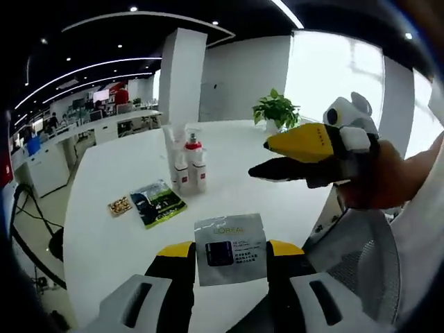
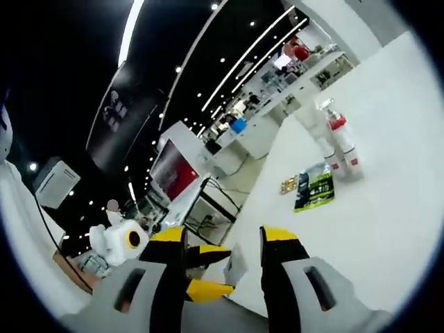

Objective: Arrange the skincare products in the storage area until every visible bottle or jar stands upright without overlapping.

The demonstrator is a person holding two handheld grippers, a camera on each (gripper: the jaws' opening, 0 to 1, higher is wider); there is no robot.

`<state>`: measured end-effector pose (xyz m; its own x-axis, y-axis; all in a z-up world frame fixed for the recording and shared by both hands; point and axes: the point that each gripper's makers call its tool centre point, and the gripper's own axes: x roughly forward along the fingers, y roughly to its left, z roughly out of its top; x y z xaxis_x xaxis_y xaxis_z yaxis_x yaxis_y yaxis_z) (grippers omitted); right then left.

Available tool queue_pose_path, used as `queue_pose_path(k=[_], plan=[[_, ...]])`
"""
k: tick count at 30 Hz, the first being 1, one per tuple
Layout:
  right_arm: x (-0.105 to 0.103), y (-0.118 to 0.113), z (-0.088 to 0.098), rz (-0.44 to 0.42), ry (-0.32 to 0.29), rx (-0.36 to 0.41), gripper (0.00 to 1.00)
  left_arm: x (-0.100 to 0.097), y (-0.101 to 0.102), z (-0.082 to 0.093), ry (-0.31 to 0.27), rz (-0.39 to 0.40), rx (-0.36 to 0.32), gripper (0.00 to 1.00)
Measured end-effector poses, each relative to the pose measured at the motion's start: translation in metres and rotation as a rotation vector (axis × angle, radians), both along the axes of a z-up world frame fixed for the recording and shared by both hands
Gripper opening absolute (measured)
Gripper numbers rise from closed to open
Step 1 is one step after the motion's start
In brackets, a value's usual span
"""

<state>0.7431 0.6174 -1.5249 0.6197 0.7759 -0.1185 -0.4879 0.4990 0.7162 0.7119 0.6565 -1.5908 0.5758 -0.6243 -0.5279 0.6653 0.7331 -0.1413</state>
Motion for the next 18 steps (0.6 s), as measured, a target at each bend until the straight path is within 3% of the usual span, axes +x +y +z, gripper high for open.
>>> queue_pose_path(k=[8,11,15,18], plan=[[-0.011,0.011,-0.006,0.049,0.059,-0.009,0.35,-0.009,-0.014,0.014,-0.028,-0.067,0.001,0.41],[-0.023,0.018,0.001,0.083,0.072,0.032,0.34,-0.017,-0.016,0.019,-0.033,-0.092,-0.001,0.41],[-0.038,0.024,0.003,0.143,0.070,0.007,0.33,-0.024,-0.015,0.022,-0.048,-0.115,0.013,0.41],[-0.034,0.017,0.008,0.109,0.058,0.010,0.31,-0.021,-0.017,0.027,-0.062,-0.122,-0.008,0.41]])
